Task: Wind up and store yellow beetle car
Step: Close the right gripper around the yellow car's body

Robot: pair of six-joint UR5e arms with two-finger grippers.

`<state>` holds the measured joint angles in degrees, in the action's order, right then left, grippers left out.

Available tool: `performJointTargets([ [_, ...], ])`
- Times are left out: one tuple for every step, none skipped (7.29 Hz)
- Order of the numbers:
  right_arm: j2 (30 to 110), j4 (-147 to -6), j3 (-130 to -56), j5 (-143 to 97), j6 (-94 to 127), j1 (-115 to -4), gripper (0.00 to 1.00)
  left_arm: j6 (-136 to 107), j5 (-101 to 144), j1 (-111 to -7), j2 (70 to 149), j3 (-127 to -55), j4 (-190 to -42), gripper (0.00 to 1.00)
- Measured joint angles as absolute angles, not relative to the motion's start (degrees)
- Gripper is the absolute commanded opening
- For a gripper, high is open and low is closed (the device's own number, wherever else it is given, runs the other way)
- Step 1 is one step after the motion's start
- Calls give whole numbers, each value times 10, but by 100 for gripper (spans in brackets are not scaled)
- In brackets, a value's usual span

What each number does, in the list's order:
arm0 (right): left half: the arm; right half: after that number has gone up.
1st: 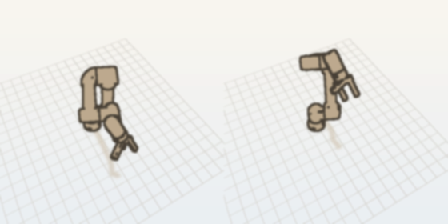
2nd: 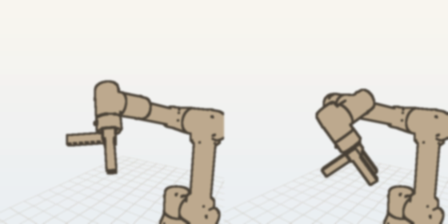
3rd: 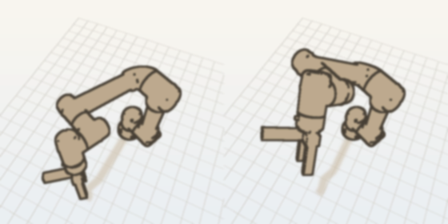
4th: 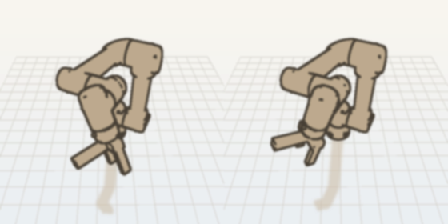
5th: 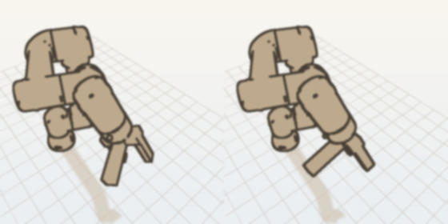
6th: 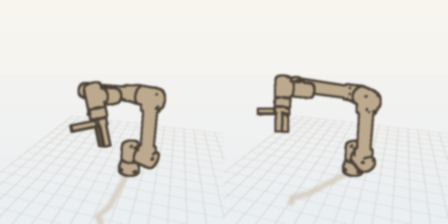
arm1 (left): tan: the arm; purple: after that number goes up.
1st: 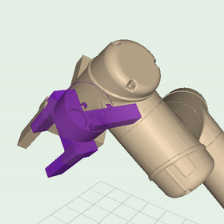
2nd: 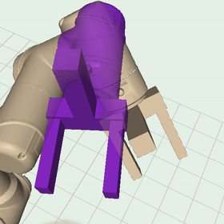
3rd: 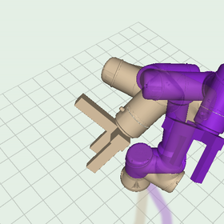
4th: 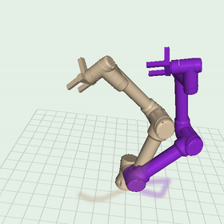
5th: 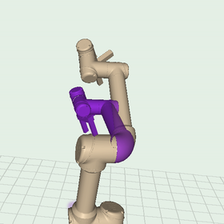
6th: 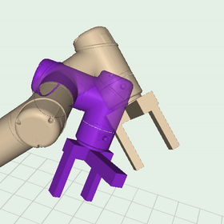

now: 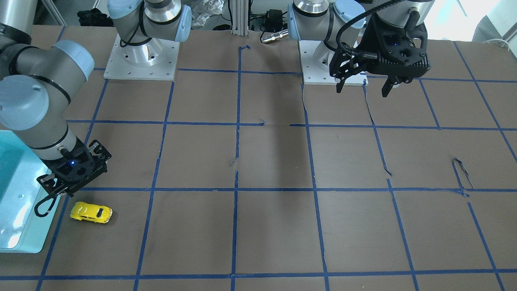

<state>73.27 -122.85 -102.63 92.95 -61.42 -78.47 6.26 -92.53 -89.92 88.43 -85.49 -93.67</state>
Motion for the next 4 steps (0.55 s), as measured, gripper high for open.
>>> performJointTargets([
  [705, -1254, -1028, 915, -648, -772, 99, 57, -932, -898, 883, -860, -903, 100],
  [681, -1280, -1029, 908, -674, -766, 99, 52, -934, -895, 886, -864, -863, 100],
  [664, -1295, -1028, 906, -689, -764, 98, 41, -934, -895, 890, -866, -840, 100],
  [650, -1307, -1028, 907, -696, -763, 98, 26, -934, -896, 891, -868, -831, 100],
])
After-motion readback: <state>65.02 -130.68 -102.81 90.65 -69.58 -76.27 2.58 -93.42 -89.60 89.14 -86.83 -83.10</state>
